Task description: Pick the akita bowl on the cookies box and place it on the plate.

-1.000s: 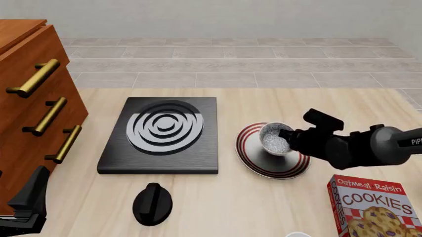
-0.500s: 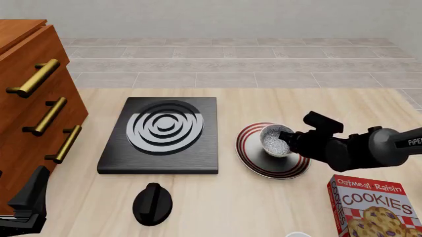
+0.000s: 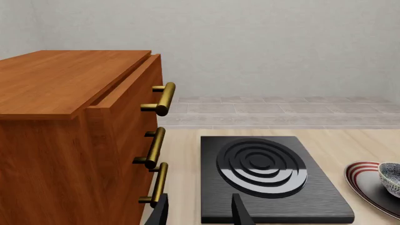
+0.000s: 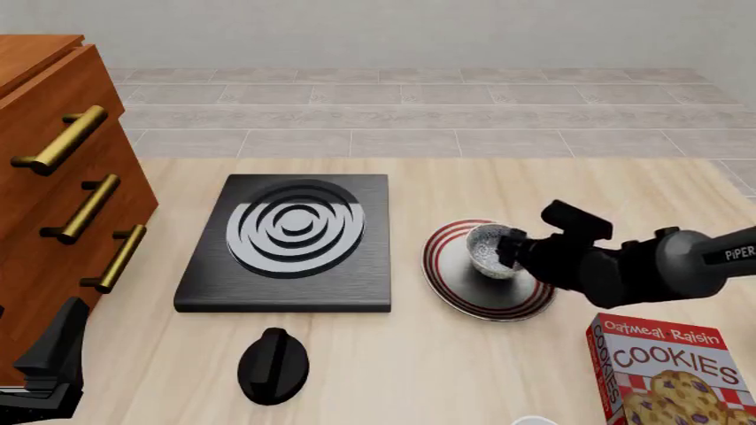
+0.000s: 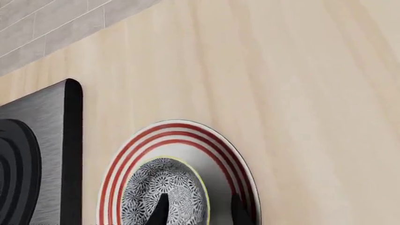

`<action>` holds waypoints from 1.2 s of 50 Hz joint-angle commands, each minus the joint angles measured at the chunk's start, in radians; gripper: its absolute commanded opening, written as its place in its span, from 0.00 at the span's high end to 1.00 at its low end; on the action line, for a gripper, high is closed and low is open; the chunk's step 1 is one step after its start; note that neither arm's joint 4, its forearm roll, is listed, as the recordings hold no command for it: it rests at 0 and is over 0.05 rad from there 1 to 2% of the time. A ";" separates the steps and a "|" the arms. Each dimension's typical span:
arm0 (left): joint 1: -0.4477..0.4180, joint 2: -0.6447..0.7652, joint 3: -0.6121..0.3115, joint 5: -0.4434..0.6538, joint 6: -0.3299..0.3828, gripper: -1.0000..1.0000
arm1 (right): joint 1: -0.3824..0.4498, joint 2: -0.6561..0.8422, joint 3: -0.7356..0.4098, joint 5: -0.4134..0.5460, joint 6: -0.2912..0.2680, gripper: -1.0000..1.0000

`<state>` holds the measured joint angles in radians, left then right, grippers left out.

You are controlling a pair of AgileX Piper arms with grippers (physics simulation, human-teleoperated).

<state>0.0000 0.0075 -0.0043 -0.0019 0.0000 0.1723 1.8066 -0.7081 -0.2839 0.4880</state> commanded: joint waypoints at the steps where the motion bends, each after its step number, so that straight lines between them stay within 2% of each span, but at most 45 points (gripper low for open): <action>1: 0.000 0.000 0.000 0.000 0.000 0.00 | 0.011 0.000 0.000 0.004 0.014 0.00; 15: 0.000 0.000 0.000 0.000 0.000 0.00 | 0.012 -0.044 0.013 0.016 0.015 0.00; 22: 0.000 0.000 0.000 0.000 0.000 0.00 | -0.009 -0.139 0.025 0.060 -0.009 0.00; 28: 0.000 0.000 0.000 0.000 0.000 0.00 | -0.049 -0.311 0.046 0.139 -0.038 0.00; 35: 0.000 0.000 0.000 0.000 0.000 0.00 | -0.043 -0.495 0.058 0.245 -0.051 0.00; 37: 0.000 0.000 0.000 0.000 0.000 0.00 | -0.046 -0.551 0.055 0.279 -0.076 0.00; 42: 0.000 0.000 0.000 0.000 0.000 0.00 | -0.029 -0.702 0.057 0.377 -0.076 0.00; 56: 0.000 0.000 0.000 0.000 0.000 0.00 | -0.005 -0.964 0.081 0.530 -0.105 0.00; 60: 0.000 0.000 0.000 0.000 0.000 0.00 | 0.002 -1.007 0.101 0.546 -0.094 0.00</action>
<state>0.0000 0.0075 -0.0043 -0.0019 0.0000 0.1604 0.9640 -0.6358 0.1735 0.4014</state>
